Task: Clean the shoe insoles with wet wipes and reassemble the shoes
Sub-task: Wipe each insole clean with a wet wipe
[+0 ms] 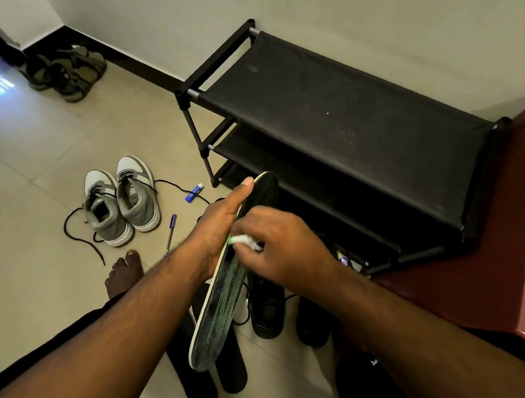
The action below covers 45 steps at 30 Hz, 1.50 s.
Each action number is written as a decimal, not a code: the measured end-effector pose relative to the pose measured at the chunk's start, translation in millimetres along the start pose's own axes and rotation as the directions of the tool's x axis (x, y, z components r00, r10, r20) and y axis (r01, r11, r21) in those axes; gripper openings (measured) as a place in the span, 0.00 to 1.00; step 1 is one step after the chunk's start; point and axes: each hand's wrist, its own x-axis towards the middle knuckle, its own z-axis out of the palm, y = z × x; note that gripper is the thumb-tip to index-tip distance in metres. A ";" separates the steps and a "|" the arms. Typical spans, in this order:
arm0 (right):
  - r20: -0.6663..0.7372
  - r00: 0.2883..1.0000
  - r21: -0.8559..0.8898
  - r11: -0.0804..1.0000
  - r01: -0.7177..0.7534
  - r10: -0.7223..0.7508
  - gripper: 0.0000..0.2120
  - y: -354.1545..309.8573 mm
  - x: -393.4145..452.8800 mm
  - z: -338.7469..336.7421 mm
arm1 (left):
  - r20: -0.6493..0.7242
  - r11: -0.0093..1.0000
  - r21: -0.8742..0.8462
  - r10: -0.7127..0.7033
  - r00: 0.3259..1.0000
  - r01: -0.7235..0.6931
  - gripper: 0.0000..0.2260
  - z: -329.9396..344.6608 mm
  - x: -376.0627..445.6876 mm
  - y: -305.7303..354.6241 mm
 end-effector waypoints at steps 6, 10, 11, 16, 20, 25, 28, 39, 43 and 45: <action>-0.212 0.962 0.036 0.985 -0.168 0.172 0.05 20.1 8.0 -18.9 | 0.137 0.990 -0.095 -0.090 0.986 0.104 0.30 14.0 -4.2 -1.8; -0.154 0.981 0.046 0.992 -0.117 0.122 0.06 13.8 6.7 -13.5 | 0.082 0.991 -0.121 -0.041 0.996 0.051 0.25 11.9 -2.8 0.4; -0.108 0.990 0.049 0.995 -0.083 0.088 0.05 10.4 5.2 -10.6 | 0.046 0.995 -0.102 -0.015 0.999 0.019 0.25 9.3 -1.7 0.1; 0.120 0.988 0.056 0.995 0.088 -0.094 0.06 -4.2 -2.6 5.8 | -0.013 0.984 -0.173 -0.047 0.999 0.044 0.28 -1.7 3.5 -0.7; 0.123 0.988 0.049 0.995 0.091 -0.097 0.06 -3.3 -2.1 3.0 | 0.032 0.974 -0.223 -0.032 0.999 0.038 0.28 -0.7 3.8 -0.6; -0.095 0.991 0.000 0.996 -0.089 0.089 0.05 16.9 4.6 -10.8 | 0.210 0.971 -0.213 -0.059 0.976 0.105 0.26 7.7 -1.9 -0.2; -0.233 0.957 -0.005 0.984 -0.181 0.174 0.03 32.0 9.6 -22.8 | 0.352 0.945 -0.302 -0.015 0.936 0.128 0.29 12.4 -2.7 -1.0; 0.161 0.986 -0.004 1.000 -0.030 0.030 0.08 18.5 5.2 -7.3 | 0.213 0.943 -0.326 0.000 0.977 0.071 0.22 1.6 0.5 3.1; 0.093 0.993 0.011 0.997 -0.080 0.079 0.06 21.6 6.8 -8.5 | 0.258 0.939 -0.339 0.035 0.966 0.057 0.24 0.8 0.0 2.4; -0.045 0.984 0.001 0.985 -0.172 0.172 0.04 30.4 9.6 -18.2 | 0.291 0.946 -0.321 0.058 0.955 0.041 0.24 1.1 0.5 1.0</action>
